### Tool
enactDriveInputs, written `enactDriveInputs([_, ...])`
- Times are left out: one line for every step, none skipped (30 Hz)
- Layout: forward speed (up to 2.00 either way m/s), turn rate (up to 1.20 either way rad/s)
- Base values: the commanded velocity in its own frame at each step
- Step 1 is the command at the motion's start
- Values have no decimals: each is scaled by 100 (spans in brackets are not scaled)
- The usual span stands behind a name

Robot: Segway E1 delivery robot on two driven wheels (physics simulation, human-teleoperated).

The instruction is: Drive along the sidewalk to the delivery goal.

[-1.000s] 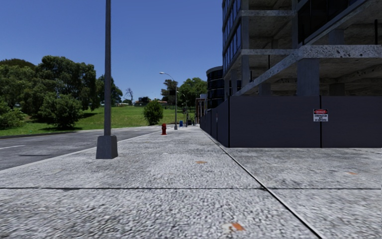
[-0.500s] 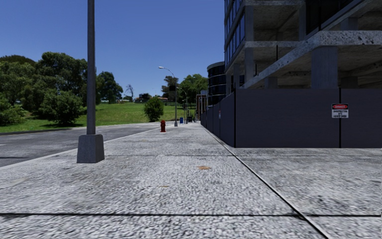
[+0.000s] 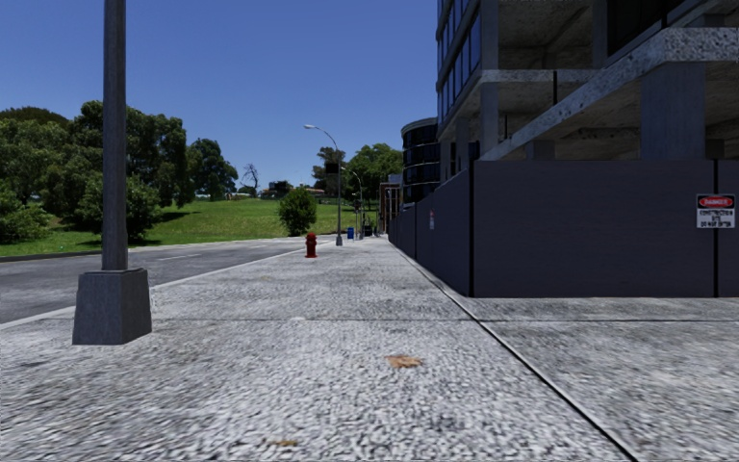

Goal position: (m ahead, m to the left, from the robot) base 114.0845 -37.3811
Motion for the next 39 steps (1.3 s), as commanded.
enactDriveInputs([200,0])
enactDriveInputs([200,0])
enactDriveInputs([200,0])
enactDriveInputs([200,0])
enactDriveInputs([200,0])
enactDriveInputs([200,0])
enactDriveInputs([200,0])
enactDriveInputs([200,0])
enactDriveInputs([200,0])
enactDriveInputs([200,0])
enactDriveInputs([200,0])
enactDriveInputs([200,0])
enactDriveInputs([200,0])
enactDriveInputs([200,0])
enactDriveInputs([200,0])
enactDriveInputs([200,0])
enactDriveInputs([200,0])
enactDriveInputs([200,0])
enactDriveInputs([200,0])
enactDriveInputs([200,0])
enactDriveInputs([200,0])
enactDriveInputs([200,0])
enactDriveInputs([200,0])
enactDriveInputs([200,0])
enactDriveInputs([200,0])
enactDriveInputs([200,0])
enactDriveInputs([200,0])
enactDriveInputs([200,0])
enactDriveInputs([200,0])
enactDriveInputs([200,0])
enactDriveInputs([200,0])
enactDriveInputs([200,0])
enactDriveInputs([200,0])
enactDriveInputs([200,0])
enactDriveInputs([200,0])
enactDriveInputs([200,0])
enactDriveInputs([200,0])
enactDriveInputs([200,0])
enactDriveInputs([200,0])
